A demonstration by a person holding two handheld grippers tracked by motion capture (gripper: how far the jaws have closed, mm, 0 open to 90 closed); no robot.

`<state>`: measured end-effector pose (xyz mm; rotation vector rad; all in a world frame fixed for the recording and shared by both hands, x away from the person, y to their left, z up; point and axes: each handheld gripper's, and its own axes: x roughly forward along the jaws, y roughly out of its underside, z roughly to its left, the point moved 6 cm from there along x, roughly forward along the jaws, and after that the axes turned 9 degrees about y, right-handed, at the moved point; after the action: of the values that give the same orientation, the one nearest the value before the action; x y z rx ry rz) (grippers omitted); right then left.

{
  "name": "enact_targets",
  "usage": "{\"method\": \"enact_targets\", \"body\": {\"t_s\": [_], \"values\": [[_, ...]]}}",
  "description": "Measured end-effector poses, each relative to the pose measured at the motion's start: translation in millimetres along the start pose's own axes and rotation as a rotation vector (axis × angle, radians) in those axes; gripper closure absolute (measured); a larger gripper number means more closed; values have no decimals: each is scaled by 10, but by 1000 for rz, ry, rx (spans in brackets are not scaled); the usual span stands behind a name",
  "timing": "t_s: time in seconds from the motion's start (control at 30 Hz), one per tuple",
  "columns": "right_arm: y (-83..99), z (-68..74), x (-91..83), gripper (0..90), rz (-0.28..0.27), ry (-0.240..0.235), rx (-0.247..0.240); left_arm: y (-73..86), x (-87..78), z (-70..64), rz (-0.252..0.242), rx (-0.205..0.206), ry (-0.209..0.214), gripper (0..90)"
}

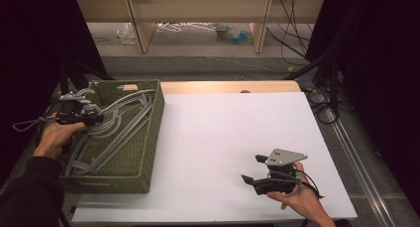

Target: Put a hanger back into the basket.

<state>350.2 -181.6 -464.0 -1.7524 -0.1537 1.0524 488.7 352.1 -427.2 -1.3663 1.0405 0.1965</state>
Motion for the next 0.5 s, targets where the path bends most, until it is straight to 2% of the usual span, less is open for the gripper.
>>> {"method": "enact_targets", "body": {"t_s": [0.03, 0.07, 0.13, 0.2, 0.33, 0.5], "values": [[0, 0, 1, 208, 0, 0, 0, 0, 14, 16, -6, 0, -17, 795], [-1, 0, 2, 207, 0, 0, 0, -5, 39, 11, -27, -23, -24, 793], [0, 0, 2, 208, 1, 1, -1, 26, 37, 47, 14, -12, -34, 787], [-1, 0, 0, 208, 1, 0, 0, 68, 99, 55, 30, -45, -59, 747], [-4, -9, -4, 208, -6, 6, 2, 136, 139, 108, 47, -73, -91, 726], [4, -17, 6, 208, -2, 6, 1, 152, 136, 114, 38, -86, -85, 704]]}}
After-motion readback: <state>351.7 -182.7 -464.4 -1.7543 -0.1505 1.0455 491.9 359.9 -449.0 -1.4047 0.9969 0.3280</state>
